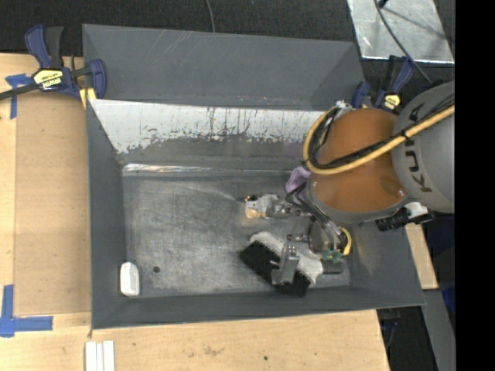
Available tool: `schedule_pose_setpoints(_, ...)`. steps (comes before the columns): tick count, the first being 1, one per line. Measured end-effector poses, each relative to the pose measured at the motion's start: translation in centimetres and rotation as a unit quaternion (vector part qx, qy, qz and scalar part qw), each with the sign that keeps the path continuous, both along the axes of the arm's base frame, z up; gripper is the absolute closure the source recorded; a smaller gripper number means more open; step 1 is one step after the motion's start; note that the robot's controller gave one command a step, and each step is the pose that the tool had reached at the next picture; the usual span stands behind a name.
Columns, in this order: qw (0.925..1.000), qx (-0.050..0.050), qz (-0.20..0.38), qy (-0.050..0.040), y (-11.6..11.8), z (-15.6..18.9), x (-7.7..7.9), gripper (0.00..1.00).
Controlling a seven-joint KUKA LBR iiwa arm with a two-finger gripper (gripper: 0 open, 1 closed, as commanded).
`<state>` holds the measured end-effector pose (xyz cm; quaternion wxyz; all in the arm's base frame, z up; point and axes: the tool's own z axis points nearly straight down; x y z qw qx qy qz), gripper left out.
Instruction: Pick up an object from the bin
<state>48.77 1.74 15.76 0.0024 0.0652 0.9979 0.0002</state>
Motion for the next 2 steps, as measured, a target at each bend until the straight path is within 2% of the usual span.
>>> schedule_pose_setpoints(1, 0.9869, 0.000, -0.161, 0.0014, -2.27, -0.75, -0.38, 0.00)
schedule_pose_setpoints(2, 0.9924, 0.000, -0.123, 0.0025, -2.19, -1.29, -0.27, 0.00)
